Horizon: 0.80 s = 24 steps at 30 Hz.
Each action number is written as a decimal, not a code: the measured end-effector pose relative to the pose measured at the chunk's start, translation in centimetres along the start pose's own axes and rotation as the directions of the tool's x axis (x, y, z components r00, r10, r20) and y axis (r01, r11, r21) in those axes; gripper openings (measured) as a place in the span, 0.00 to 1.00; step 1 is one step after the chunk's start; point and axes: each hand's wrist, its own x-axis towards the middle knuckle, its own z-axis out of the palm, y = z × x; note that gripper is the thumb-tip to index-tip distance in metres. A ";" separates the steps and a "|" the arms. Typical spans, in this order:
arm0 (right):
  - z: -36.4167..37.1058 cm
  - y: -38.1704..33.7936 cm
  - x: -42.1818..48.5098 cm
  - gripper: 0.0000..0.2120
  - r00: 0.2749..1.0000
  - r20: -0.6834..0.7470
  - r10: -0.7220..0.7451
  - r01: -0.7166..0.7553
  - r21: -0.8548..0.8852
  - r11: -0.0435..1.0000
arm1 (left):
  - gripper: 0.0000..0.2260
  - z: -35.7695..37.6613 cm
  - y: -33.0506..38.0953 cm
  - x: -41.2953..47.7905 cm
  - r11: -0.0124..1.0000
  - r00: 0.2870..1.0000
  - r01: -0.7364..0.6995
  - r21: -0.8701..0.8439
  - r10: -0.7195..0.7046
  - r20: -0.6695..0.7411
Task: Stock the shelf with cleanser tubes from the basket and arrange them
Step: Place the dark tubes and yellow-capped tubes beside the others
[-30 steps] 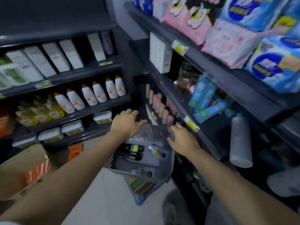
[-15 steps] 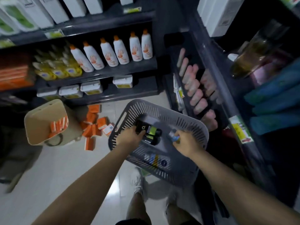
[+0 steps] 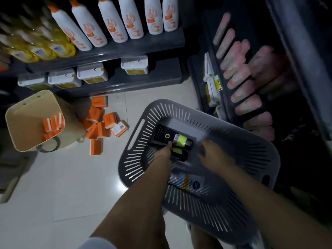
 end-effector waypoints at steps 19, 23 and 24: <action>4.9 -6.0 8.5 0.23 0.993 0.100 0.059 -0.053 -0.062 0.997 | 0.46 -3.4 0.5 -6.7 0.977 0.993 -0.102 -0.186 0.088 -0.079; 4.0 -6.2 5.3 0.31 0.985 -0.052 0.167 -0.151 0.224 0.963 | 0.38 -3.8 -0.1 -10.5 0.931 0.895 -0.361 0.048 0.361 -0.263; 3.2 -6.2 3.9 0.35 0.983 -0.076 0.166 -0.140 0.272 0.952 | 0.38 -3.8 -0.4 -11.5 0.918 0.880 -0.390 0.069 0.394 -0.264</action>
